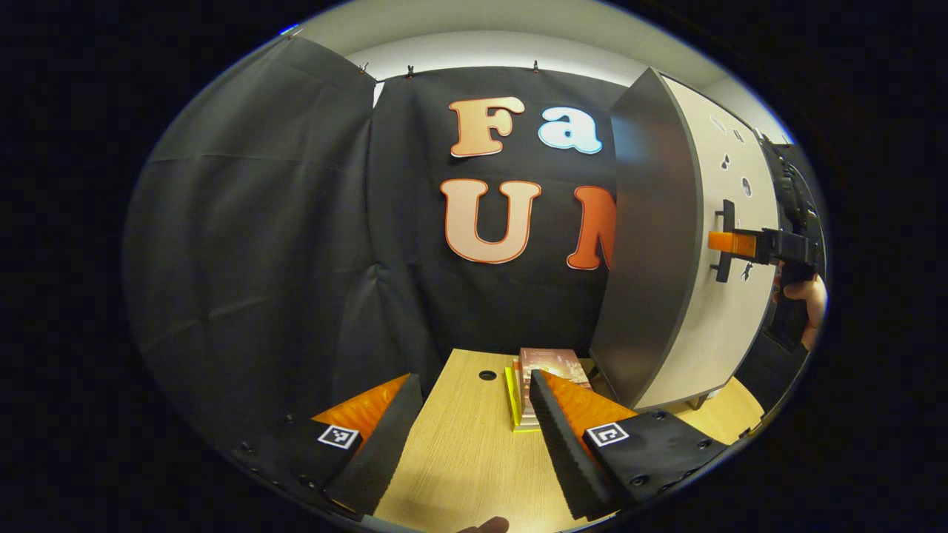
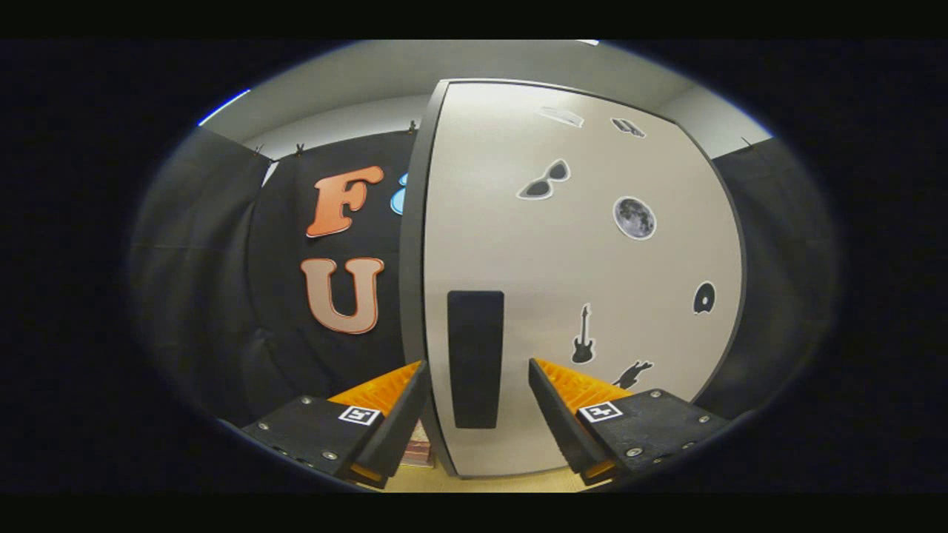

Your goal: Open the cabinet door with the right hand, grasp the bottle in the cabinet with the left hand and place it on the coaster, then close the cabinet door with the right hand.

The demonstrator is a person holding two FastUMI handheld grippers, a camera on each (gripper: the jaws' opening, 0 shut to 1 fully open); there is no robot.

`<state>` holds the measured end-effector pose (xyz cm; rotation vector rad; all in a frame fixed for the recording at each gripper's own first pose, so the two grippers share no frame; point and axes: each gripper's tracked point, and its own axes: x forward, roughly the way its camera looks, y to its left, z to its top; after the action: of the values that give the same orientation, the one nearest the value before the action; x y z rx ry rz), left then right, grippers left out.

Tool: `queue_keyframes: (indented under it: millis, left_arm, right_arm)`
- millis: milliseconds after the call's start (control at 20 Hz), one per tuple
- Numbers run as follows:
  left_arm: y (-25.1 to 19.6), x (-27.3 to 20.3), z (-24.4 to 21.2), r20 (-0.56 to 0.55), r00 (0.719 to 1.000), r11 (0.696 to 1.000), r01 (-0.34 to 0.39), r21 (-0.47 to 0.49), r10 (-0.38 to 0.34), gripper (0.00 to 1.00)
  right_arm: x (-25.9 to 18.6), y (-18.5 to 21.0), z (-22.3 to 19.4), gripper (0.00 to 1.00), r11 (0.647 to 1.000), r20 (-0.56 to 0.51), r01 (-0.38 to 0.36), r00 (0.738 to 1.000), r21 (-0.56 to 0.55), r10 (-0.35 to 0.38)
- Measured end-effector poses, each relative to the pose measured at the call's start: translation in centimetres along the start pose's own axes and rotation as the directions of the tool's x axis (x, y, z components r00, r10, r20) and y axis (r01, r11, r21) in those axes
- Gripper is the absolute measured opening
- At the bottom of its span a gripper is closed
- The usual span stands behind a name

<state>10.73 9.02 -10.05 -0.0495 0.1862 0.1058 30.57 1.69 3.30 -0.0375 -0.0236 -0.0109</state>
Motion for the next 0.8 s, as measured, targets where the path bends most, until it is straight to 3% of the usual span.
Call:
queue_keyframes:
  millis: [100, 150, 200, 300, 400, 450, 500, 550, 800]
  left_arm:
    - [0.2, 0.5, -0.4, -0.010, 1.000, 1.000, 0.000, 0.000, 0.000, 0.96]
    - [0.3, 0.8, -0.5, -0.013, 1.000, 1.000, 0.002, -0.001, -0.002, 0.96]
    - [0.5, 1.1, -0.6, -0.015, 1.000, 1.000, 0.000, 0.000, 0.000, 0.96]
    - [0.4, 1.3, -0.7, -0.016, 1.000, 1.000, 0.004, 0.000, -0.004, 0.96]
    - [0.5, 1.0, -0.7, -0.009, 1.000, 1.000, 0.008, 0.002, -0.008, 0.96]
    - [0.6, 0.9, -0.6, -0.006, 1.000, 1.000, 0.005, 0.006, -0.005, 0.96]
    - [0.5, 0.6, -0.7, -0.004, 1.000, 1.000, 0.005, 0.008, -0.005, 0.96]
    - [0.4, 0.4, -0.6, -0.004, 1.000, 1.000, 0.006, 0.010, -0.006, 0.96]
    - [-1.1, -1.7, -0.1, 0.011, 1.000, 0.999, 0.026, 0.019, -0.027, 0.97]
  right_arm:
    - [0.2, -0.1, -0.2, 0.73, 1.000, -0.005, 0.004, 1.000, 0.011, -0.004]
    - [0.3, 0.0, -0.3, 0.74, 1.000, -0.011, 0.003, 1.000, 0.022, -0.003]
    - [0.3, 0.4, -0.3, 0.59, 0.999, -0.011, -0.007, 1.000, 0.039, 0.008]
    - [0.4, 0.7, -0.4, 0.39, 0.999, -0.013, -0.011, 1.000, 0.053, 0.012]
    - [0.2, 0.7, -0.3, 0.31, 0.999, -0.012, -0.003, 1.000, 0.045, 0.004]
    - [0.1, 0.7, -0.3, 0.35, 0.998, -0.013, 0.003, 1.000, 0.056, -0.002]
    - [0.0, 0.7, -0.4, 0.29, 0.998, -0.016, 0.010, 1.000, 0.067, -0.009]
    - [-0.1, 0.6, -0.4, 0.32, 0.998, -0.018, 0.013, 1.000, 0.069, -0.011]
    - [-1.6, 0.4, -0.3, 0.27, 0.998, -0.025, -0.003, 1.000, 0.070, 0.005]
